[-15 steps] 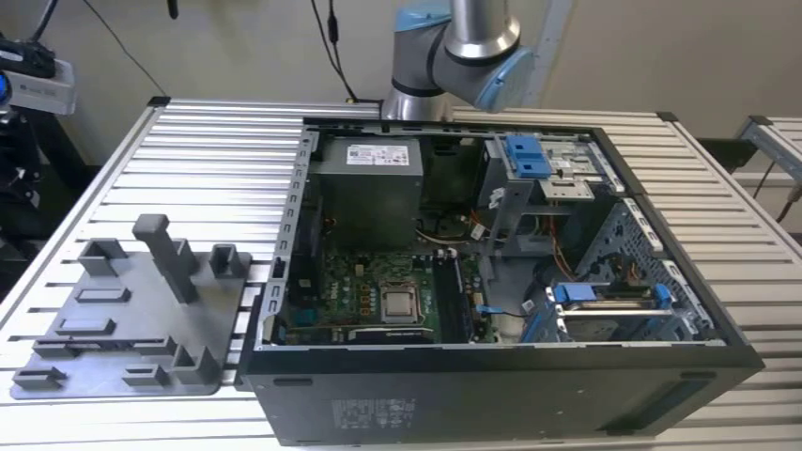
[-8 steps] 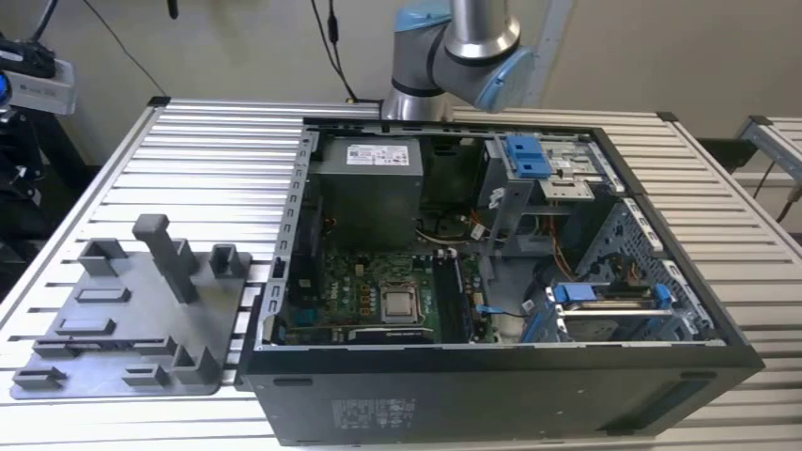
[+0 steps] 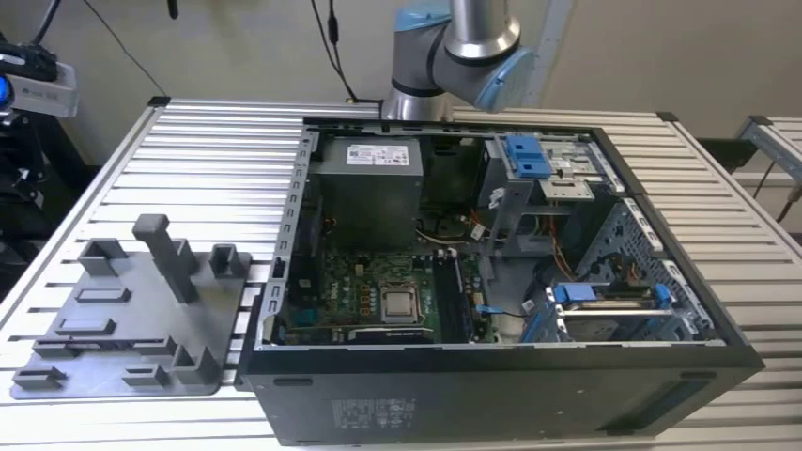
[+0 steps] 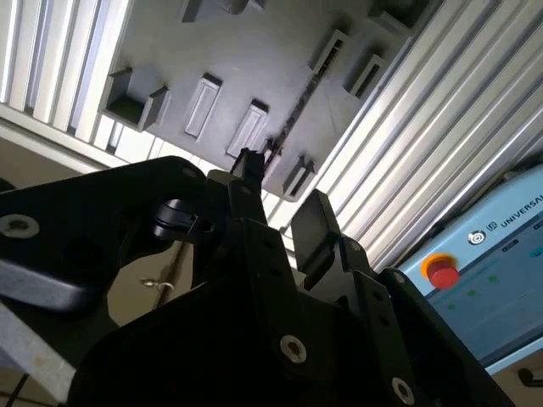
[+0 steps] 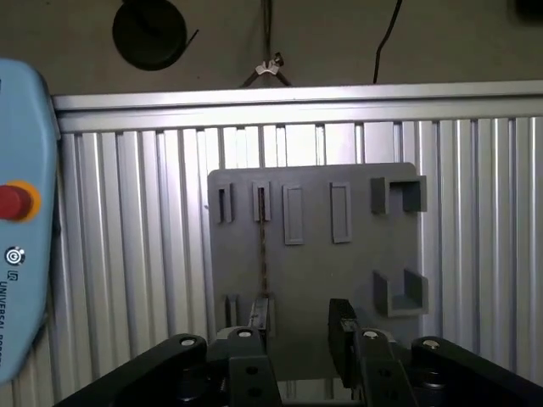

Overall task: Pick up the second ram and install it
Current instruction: 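Pick up the second ram and move it above second insertion slot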

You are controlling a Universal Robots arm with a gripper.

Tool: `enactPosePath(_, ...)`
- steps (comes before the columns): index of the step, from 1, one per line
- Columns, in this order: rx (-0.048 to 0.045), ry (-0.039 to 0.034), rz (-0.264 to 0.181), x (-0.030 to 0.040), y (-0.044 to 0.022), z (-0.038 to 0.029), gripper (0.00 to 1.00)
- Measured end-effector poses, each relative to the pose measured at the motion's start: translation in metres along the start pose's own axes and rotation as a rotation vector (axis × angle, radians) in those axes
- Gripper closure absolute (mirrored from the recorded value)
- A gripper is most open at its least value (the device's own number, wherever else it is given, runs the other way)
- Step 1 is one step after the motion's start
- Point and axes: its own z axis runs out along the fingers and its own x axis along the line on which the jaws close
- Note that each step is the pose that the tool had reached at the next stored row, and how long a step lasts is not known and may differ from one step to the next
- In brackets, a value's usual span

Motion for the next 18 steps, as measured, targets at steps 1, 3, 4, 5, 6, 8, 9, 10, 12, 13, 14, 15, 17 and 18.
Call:
enactPosePath(1,-0.0001,0.0003,0.000,0.0000,0.0000,0.0010,0.58)
enactPosePath(3,-0.0002,0.0007,-0.001,0.0001,0.0000,0.0028,0.58)
enactPosePath(4,-0.0001,0.0013,-0.001,0.0001,-0.0001,0.0037,0.58)
enactPosePath(5,0.0000,0.0027,-0.001,0.0001,0.0001,0.0047,0.58)
enactPosePath(6,0.0000,0.0040,-0.001,0.0002,0.0001,0.0056,0.58)
enactPosePath(8,0.0000,0.0045,-0.001,0.0002,0.0001,0.0060,0.58)
enactPosePath(9,0.0000,0.0045,-0.001,0.0002,0.0001,0.0060,0.58)
enactPosePath(10,0.0000,0.0045,-0.001,0.0002,0.0001,0.0061,0.58)
enactPosePath(12,0.0001,0.0045,-0.001,0.0002,0.0004,0.0061,0.58)
enactPosePath(13,0.0004,0.0042,-0.002,0.0002,0.0008,0.0063,0.58)
enactPosePath(14,0.0002,0.0043,-0.002,0.0003,0.0008,0.0063,0.58)
enactPosePath(15,0.0003,0.0043,-0.002,0.0002,0.0007,0.0063,0.58)
enactPosePath(17,0.0001,0.0045,-0.002,0.0003,0.0008,0.0063,0.58)
enactPosePath(18,0.0001,0.0045,-0.002,0.0003,0.0008,0.0066,0.58)
